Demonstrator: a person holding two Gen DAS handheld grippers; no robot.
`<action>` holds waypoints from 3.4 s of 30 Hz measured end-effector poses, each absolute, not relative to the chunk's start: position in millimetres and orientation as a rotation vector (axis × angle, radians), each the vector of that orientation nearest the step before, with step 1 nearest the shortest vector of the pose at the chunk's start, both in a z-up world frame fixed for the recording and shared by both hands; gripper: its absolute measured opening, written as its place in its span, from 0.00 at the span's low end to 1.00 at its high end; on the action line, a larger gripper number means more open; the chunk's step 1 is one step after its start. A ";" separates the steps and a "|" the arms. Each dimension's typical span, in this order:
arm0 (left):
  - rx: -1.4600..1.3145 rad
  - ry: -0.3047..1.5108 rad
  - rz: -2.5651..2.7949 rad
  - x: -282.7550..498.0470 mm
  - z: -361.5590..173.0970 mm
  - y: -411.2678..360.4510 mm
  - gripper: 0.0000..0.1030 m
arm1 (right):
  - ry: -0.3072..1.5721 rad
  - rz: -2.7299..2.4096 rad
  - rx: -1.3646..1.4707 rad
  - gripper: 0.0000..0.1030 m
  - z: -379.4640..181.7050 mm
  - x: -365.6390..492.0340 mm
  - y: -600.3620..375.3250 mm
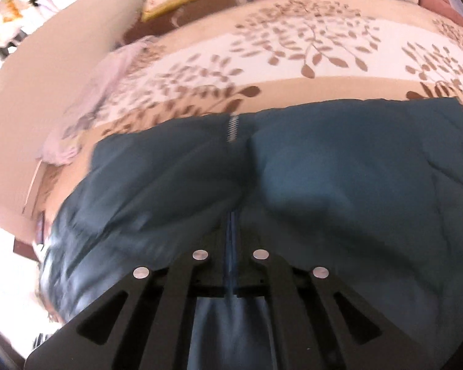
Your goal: Fold large clothes
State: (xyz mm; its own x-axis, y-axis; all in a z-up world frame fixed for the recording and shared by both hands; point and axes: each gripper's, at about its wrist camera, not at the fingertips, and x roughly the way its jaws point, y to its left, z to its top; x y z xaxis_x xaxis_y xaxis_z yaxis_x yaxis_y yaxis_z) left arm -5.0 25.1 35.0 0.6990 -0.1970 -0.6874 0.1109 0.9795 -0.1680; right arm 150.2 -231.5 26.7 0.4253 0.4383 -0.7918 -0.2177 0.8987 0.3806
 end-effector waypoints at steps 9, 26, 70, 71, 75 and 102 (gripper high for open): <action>-0.099 0.758 -0.172 -16.2 40.1 21.1 0.83 | 1.137 0.424 0.074 0.01 -13.3 106.3 -202.9; -0.491 0.832 0.069 -2.6 36.9 126.5 0.89 | 1.123 0.401 0.118 0.04 0.5 95.1 -199.7; -0.731 0.865 0.055 44.1 -32.5 123.1 0.34 | 1.161 0.578 0.121 0.05 -24.0 6.6 -204.2; -0.719 0.860 0.050 44.3 -29.4 121.1 0.30 | 1.175 0.575 0.097 0.05 -27.6 8.4 -201.9; -0.688 0.836 0.038 39.1 -17.3 118.8 0.21 | 1.211 0.565 0.068 0.02 -39.9 16.6 -197.9; -0.161 0.550 -0.120 13.9 127.1 0.9 0.17 | 1.082 0.347 0.496 0.05 -34.2 17.7 -390.0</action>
